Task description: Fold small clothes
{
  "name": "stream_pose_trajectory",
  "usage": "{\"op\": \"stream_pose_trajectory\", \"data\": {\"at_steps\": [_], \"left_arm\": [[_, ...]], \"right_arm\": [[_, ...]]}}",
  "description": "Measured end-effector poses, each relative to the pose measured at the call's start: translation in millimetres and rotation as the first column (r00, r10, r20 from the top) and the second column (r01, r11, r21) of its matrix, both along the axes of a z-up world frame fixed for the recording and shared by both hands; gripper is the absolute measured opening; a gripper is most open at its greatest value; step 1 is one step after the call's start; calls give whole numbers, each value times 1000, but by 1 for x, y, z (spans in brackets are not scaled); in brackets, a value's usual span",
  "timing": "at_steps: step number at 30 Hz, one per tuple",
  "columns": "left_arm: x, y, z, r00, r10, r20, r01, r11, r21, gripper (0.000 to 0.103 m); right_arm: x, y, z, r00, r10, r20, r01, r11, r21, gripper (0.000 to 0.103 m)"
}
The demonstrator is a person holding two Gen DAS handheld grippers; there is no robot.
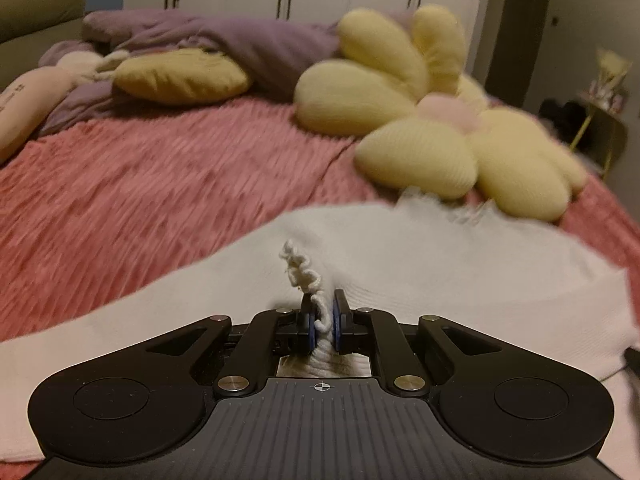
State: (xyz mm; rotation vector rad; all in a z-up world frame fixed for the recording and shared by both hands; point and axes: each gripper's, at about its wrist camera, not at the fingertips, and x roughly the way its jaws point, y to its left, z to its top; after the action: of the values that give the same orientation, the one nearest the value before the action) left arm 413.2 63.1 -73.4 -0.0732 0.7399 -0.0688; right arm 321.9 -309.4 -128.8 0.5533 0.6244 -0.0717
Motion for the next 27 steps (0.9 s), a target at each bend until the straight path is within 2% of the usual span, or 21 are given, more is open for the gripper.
{"op": "stream_pose_trajectory", "data": {"at_steps": [3, 7, 10, 11, 12, 13, 14, 15, 17, 19, 21, 23, 25, 27], "left_arm": [[1, 0, -12, 1000, 2, -29, -2, 1000, 22, 10], [-6, 0, -9, 1000, -1, 20, 0, 999, 42, 11], [-1, -2, -16, 999, 18, -33, -14, 993, 119, 29], [-2, 0, -16, 999, 20, -51, -13, 992, 123, 42], [-7, 4, -14, 999, 19, -45, -14, 994, 110, 57], [-14, 9, -11, 999, 21, -28, -18, 996, 92, 64], [-23, 16, -7, 999, 29, -13, -28, 997, 74, 77], [-32, 24, -3, 999, 43, -3, -43, 997, 57, 81], [-50, 40, 0, 997, 71, -16, -71, 997, 31, 81], [-68, 61, 1, 990, 134, -51, -133, 991, 14, 81], [-90, 88, 0, 977, 199, -79, -202, 979, -40, 82], [-113, 118, -2, 957, 273, -97, -283, 954, -101, 83], [-133, 147, -4, 932, 348, -98, -359, 924, -129, 83], [-148, 180, -11, 893, 433, -121, -448, 880, -160, 83]], "right_arm": [[2, 4, 4, 1000, 17, -7, -17, 999, -36, 14], [1, 4, 7, 1000, 24, -8, -24, 999, -42, 14], [5, 12, 5, 998, 39, -42, -44, 993, -106, 14], [5, 15, 7, 998, 51, -44, -56, 991, -124, 15], [4, 16, 9, 997, 63, -47, -69, 989, -131, 17], [2, 17, 12, 996, 76, -49, -82, 988, -131, 19], [-2, 18, 16, 994, 97, -48, -102, 986, -133, 21], [-8, 19, 19, 993, 112, -42, -117, 984, -136, 27], [-23, 20, 24, 992, 126, -24, -128, 980, -150, 33], [-41, 22, 29, 990, 144, -9, -143, 978, -149, 33], [-59, 25, 30, 988, 155, -4, -154, 979, -130, 33], [-77, 31, 31, 987, 160, 0, -159, 979, -126, 37], [-92, 40, 30, 987, 162, -1, -161, 976, -146, 41], [-105, 48, 29, 985, 170, -6, -169, 971, -167, 42]]}}
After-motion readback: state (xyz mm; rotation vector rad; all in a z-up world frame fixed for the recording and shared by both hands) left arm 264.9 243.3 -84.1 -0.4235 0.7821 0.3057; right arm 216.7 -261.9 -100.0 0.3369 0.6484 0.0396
